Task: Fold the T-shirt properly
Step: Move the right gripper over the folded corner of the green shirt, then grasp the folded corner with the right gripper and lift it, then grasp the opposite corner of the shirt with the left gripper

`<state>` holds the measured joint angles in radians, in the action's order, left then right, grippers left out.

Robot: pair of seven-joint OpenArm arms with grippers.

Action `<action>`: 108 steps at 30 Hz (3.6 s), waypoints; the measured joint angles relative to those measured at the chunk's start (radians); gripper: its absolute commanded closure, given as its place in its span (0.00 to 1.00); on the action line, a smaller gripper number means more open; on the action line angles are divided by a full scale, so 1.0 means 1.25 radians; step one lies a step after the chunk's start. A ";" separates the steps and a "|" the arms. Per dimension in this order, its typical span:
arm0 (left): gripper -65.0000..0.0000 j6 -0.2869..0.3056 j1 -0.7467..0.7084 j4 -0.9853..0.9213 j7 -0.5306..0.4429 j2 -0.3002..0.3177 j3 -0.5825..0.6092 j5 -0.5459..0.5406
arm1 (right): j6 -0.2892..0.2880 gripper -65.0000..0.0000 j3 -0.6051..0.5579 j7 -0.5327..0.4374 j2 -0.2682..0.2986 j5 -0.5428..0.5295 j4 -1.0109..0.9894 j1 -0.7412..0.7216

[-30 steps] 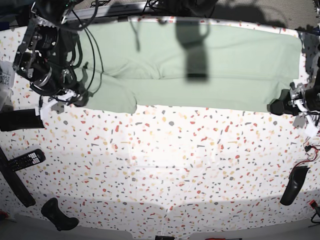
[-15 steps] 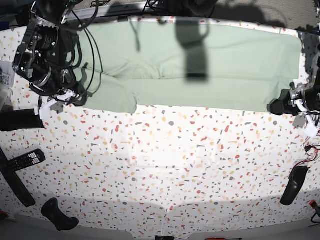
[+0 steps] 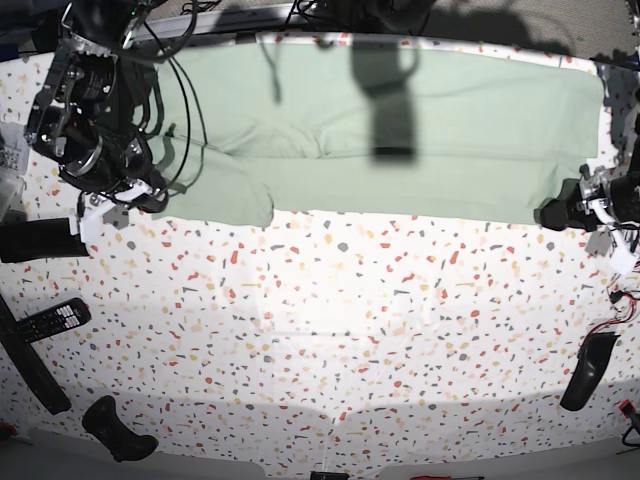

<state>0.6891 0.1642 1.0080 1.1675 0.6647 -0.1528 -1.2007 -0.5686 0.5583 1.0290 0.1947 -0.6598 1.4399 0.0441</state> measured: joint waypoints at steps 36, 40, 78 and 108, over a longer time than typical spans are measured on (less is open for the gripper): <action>0.56 0.000 0.000 0.000 0.000 0.000 0.000 0.000 | -0.087 1.00 -0.323 0.094 0.009 0.058 0.211 0.075; 0.56 0.000 0.000 0.000 -0.001 0.000 0.000 0.000 | -0.087 1.00 -0.360 0.073 0.027 0.104 0.268 0.164; 0.56 0.000 0.000 0.000 0.039 0.002 0.000 0.000 | -0.100 1.00 -0.372 -0.088 0.254 0.510 0.431 0.442; 1.00 0.001 -0.001 0.040 0.178 -0.004 0.000 -0.114 | -0.100 1.00 -0.372 -0.097 0.255 0.507 0.431 0.442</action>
<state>0.6899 0.1635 1.0584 1.3903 0.6601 -0.1528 -1.3430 -0.6937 0.0933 0.9077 0.5129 -0.0265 1.9789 0.5968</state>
